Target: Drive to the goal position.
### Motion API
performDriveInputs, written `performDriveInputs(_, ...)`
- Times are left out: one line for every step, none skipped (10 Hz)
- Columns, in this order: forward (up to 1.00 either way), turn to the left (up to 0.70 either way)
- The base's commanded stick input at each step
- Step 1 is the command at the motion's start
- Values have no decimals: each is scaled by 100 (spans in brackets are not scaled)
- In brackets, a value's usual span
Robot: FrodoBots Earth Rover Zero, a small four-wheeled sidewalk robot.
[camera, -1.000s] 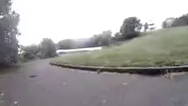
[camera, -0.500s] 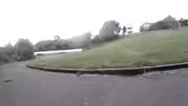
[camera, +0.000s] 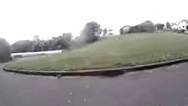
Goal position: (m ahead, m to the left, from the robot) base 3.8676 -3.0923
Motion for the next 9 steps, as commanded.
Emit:
performDriveInputs(0, -45)
performDriveInputs(0, -45)
performDriveInputs(0, -45)
performDriveInputs(0, -45)
performDriveInputs(0, -45)
performDriveInputs(0, -45)
performDriveInputs(0, -45)
performDriveInputs(0, -45)
performDriveInputs(0, -45)
